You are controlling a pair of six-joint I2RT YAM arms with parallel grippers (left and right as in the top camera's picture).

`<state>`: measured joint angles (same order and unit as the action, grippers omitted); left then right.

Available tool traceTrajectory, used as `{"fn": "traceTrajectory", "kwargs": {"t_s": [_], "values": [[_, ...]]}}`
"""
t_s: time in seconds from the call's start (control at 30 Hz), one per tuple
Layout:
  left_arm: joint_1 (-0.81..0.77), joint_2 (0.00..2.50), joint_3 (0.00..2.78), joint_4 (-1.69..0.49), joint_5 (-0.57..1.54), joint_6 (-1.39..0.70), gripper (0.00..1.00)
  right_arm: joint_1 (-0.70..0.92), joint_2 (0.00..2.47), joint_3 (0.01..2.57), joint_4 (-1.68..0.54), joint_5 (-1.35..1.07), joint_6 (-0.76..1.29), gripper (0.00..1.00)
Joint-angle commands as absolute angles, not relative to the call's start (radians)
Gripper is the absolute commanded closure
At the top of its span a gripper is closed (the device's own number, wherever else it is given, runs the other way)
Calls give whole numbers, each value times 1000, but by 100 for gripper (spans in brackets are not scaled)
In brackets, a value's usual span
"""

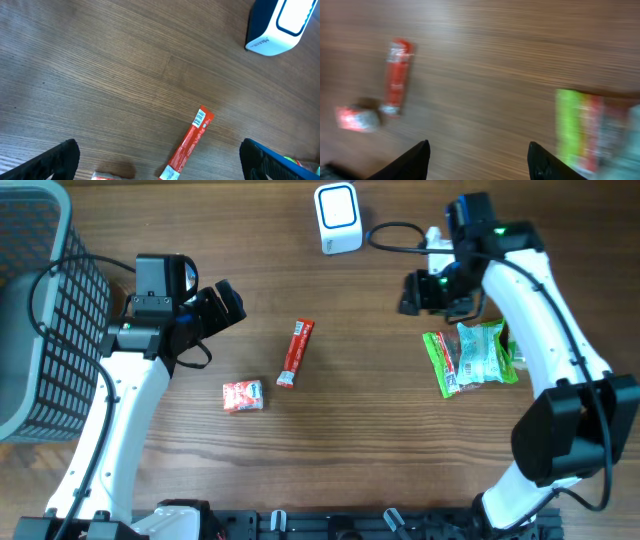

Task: Scan the item barcode
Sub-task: 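Move the right gripper to the red snack stick and grasp it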

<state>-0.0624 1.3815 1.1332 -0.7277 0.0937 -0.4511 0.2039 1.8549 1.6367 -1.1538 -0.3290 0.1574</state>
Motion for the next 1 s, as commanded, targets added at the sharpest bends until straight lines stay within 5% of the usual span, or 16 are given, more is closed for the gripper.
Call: {"fn": "traceTrajectory", "kwargs": {"t_s": [0.0, 0.23, 0.33, 0.5, 0.7, 0.8, 0.97], "values": [[-59, 1375, 1133, -726, 84, -450, 0, 349, 1850, 1604, -1050, -387, 428, 36], [-59, 1375, 1133, -726, 84, -450, 0, 661, 1850, 1462, -710, -278, 850, 44], [-59, 1375, 1133, -726, 84, -450, 0, 745, 1850, 1409, -659, -116, 971, 63], [-59, 1375, 1133, -726, 84, -450, 0, 881, 1889, 1318, -522, 114, 1055, 64], [-59, 1375, 1133, -726, 84, -450, 0, 932, 2052, 1314, -416, 215, 1053, 64], [-59, 1375, 1133, -726, 84, -450, 0, 918, 2057, 1314, -488, 281, 1050, 76], [-59, 1375, 1133, -726, 84, -450, 0, 839, 2021, 1314, -679, 321, 1046, 77]]}}
